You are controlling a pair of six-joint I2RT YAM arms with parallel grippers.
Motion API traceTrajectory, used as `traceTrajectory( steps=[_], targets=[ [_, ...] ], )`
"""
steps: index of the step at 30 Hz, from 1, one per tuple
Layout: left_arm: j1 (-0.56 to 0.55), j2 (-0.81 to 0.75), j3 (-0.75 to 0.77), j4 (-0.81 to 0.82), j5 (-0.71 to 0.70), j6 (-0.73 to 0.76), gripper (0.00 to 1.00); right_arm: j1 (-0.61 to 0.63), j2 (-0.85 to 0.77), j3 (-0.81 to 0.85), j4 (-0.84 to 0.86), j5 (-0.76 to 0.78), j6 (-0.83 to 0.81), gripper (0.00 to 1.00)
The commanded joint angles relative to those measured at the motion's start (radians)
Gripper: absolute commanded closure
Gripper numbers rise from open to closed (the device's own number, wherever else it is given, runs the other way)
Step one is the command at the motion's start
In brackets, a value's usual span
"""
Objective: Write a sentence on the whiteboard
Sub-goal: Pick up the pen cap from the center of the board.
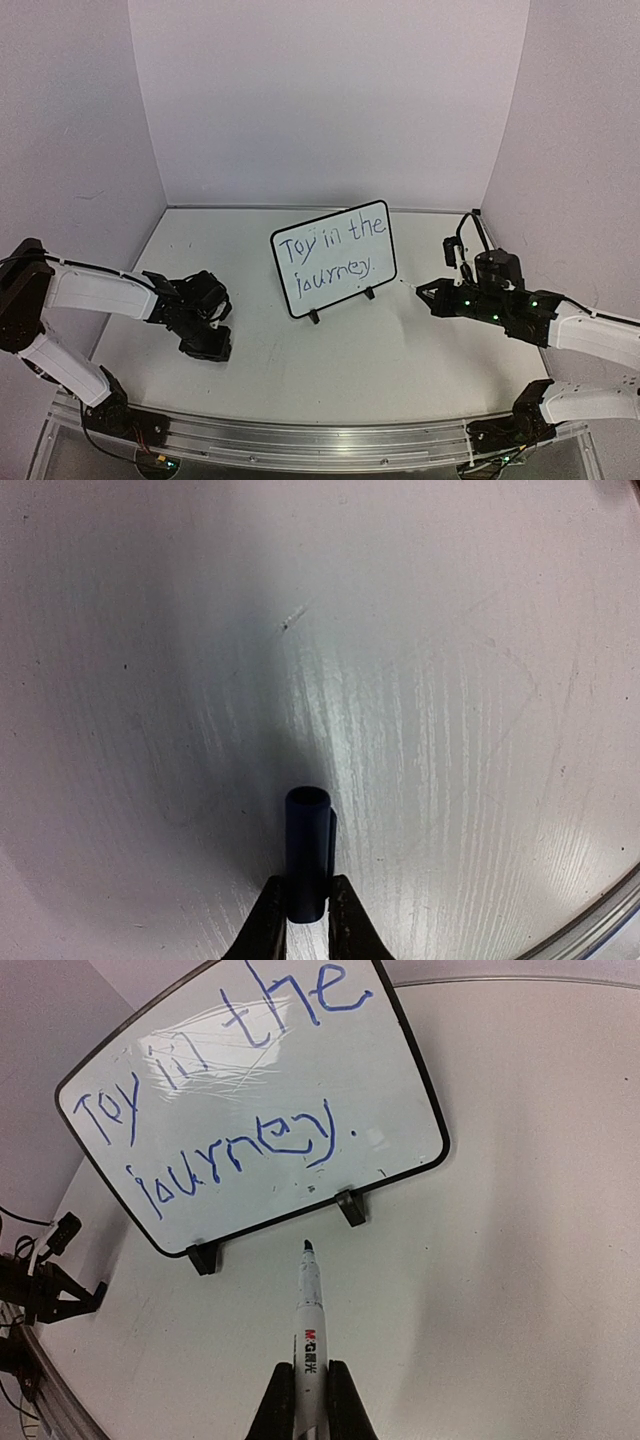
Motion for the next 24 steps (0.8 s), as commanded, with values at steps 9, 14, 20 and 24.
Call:
traceTrajectory(
  steps=[9,14,20,24],
  targets=[
    [-0.007,-0.002,0.021,-0.012,-0.028,0.0,0.97,-0.001,-0.017,0.009,0.018,-0.004,0.008,1.0],
    [-0.007,-0.022,0.024,-0.029,-0.046,0.018,1.0,-0.001,-0.021,0.019,0.004,-0.038,0.016,1.0],
    [-0.007,-0.217,0.114,-0.119,-0.165,0.121,1.0,-0.003,-0.119,0.086,-0.144,-0.185,0.008,1.0],
    [-0.008,-0.285,0.178,-0.097,-0.067,0.21,1.0,-0.003,-0.111,0.18,-0.245,-0.292,-0.021,1.0]
  ],
)
